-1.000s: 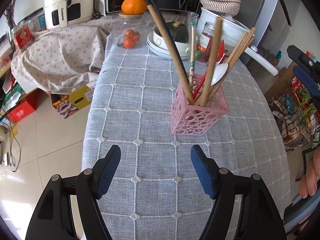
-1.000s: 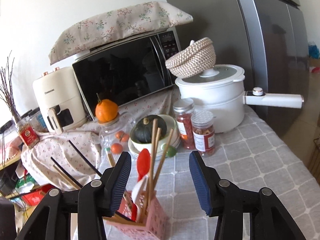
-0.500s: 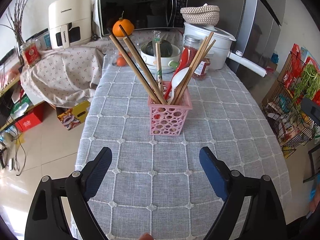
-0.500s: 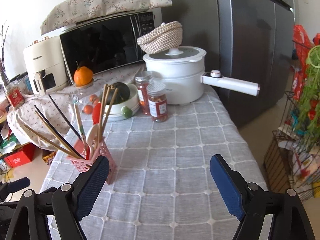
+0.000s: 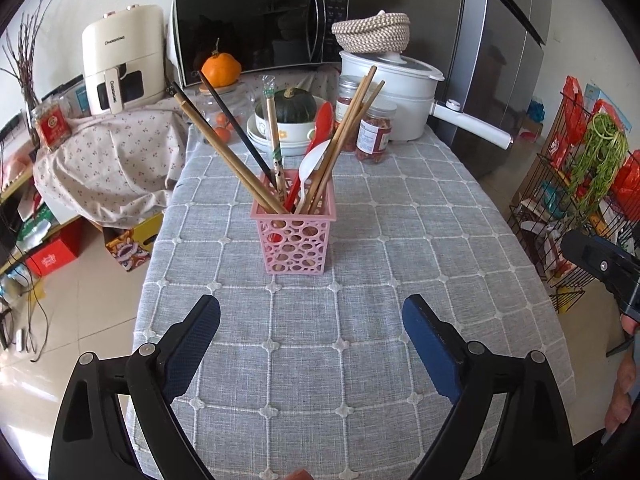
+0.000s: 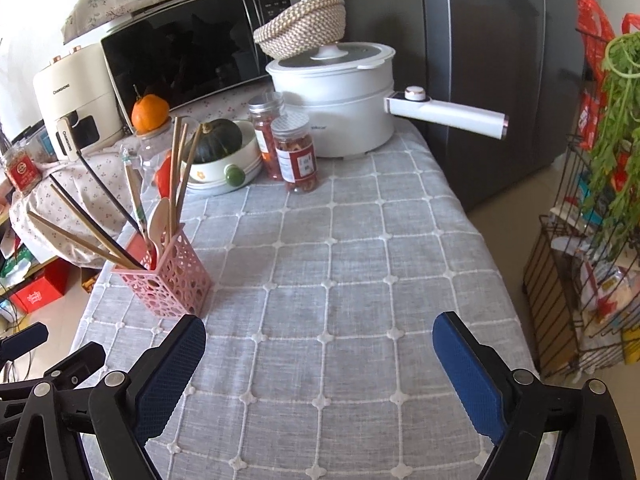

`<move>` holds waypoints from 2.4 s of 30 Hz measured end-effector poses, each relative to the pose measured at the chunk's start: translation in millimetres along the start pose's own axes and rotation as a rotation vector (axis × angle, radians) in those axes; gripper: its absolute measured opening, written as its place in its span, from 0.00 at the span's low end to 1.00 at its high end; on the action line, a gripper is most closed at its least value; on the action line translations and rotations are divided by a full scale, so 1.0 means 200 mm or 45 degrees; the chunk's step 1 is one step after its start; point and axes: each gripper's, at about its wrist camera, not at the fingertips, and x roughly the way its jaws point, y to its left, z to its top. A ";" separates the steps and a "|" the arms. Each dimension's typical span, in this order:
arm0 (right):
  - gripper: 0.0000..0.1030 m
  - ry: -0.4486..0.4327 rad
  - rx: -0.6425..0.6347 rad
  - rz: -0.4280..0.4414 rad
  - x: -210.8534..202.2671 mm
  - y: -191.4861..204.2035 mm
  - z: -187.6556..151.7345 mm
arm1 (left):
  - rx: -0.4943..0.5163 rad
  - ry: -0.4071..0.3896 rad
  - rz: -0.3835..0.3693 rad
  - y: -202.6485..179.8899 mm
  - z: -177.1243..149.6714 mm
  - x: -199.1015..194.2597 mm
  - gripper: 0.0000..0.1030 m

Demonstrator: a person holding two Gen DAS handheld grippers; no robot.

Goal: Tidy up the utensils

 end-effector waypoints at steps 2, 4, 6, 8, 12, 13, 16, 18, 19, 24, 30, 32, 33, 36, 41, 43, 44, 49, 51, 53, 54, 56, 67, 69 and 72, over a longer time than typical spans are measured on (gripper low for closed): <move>0.92 0.009 0.008 -0.008 0.02 -0.01 0.01 | -0.003 -0.004 0.008 0.00 0.01 0.01 0.92; 0.92 0.020 0.022 -0.015 0.03 -0.02 0.01 | -0.010 0.010 0.003 0.00 0.01 0.03 0.93; 0.92 0.033 0.038 -0.010 0.03 -0.02 0.01 | -0.010 0.025 -0.013 -0.01 0.01 0.04 0.93; 0.92 0.050 0.035 -0.005 0.04 -0.02 0.00 | 0.000 0.030 -0.016 -0.01 0.01 0.04 0.93; 0.92 0.076 0.020 -0.013 0.07 -0.01 0.00 | -0.006 0.028 -0.013 -0.01 0.01 0.04 0.93; 0.92 0.081 0.022 -0.012 0.07 -0.01 0.00 | -0.009 0.024 -0.012 -0.01 0.01 0.04 0.93; 0.92 0.084 0.035 -0.010 0.08 -0.01 0.00 | -0.002 0.014 0.008 -0.01 0.01 0.04 0.93; 0.92 0.078 0.040 -0.012 0.07 -0.02 0.00 | -0.001 0.014 0.018 -0.01 0.01 0.05 0.93; 0.92 0.078 0.040 -0.015 0.07 -0.02 0.00 | -0.002 0.016 0.019 -0.01 0.02 0.05 0.93; 0.92 0.101 0.046 -0.016 0.08 -0.02 -0.01 | -0.006 0.004 0.019 0.00 0.02 0.04 0.93; 0.92 0.102 0.030 -0.026 0.10 0.00 0.00 | -0.014 -0.020 0.012 0.00 0.03 0.01 0.93; 0.92 0.105 0.026 -0.025 0.10 0.00 0.00 | -0.011 -0.033 0.012 0.00 0.03 -0.01 0.94; 0.92 0.105 0.023 -0.025 0.11 0.01 -0.01 | -0.008 -0.040 0.015 0.00 0.03 -0.01 0.94; 0.92 0.104 0.017 -0.032 0.11 0.01 -0.01 | -0.008 -0.051 0.011 0.00 0.03 -0.03 0.94; 0.92 0.104 0.022 -0.039 0.11 0.00 -0.01 | -0.002 -0.061 0.007 0.00 0.03 -0.04 0.94; 0.92 0.104 0.021 -0.041 0.11 0.00 -0.01 | -0.001 -0.064 0.004 0.00 0.03 -0.04 0.94; 0.92 0.105 0.021 -0.040 0.11 0.00 -0.01 | -0.001 -0.065 0.002 -0.01 0.03 -0.05 0.94; 0.92 0.112 0.018 -0.040 0.12 0.01 -0.01 | -0.003 -0.066 -0.002 -0.01 0.03 -0.05 0.94; 0.93 0.113 0.018 -0.041 0.13 0.01 -0.01 | -0.001 -0.066 0.000 -0.01 0.03 -0.05 0.94; 0.92 0.115 0.016 -0.039 0.13 0.02 -0.01 | 0.002 -0.066 -0.002 -0.01 0.04 -0.05 0.94; 0.92 0.116 0.014 -0.038 0.13 0.02 -0.01 | 0.005 -0.066 -0.002 -0.01 0.04 -0.05 0.94; 0.93 0.119 0.011 -0.035 0.14 0.03 -0.01 | 0.008 -0.068 -0.002 -0.02 0.04 -0.05 0.94; 0.92 0.127 0.014 -0.035 0.14 0.03 -0.01 | 0.008 -0.067 0.001 -0.02 0.04 -0.05 0.94; 0.93 0.129 0.018 -0.036 0.14 0.03 -0.01 | 0.009 -0.065 0.001 -0.02 0.04 -0.05 0.94; 0.93 0.133 0.021 -0.034 0.14 0.03 -0.01 | 0.008 -0.060 0.007 -0.02 0.04 -0.04 0.94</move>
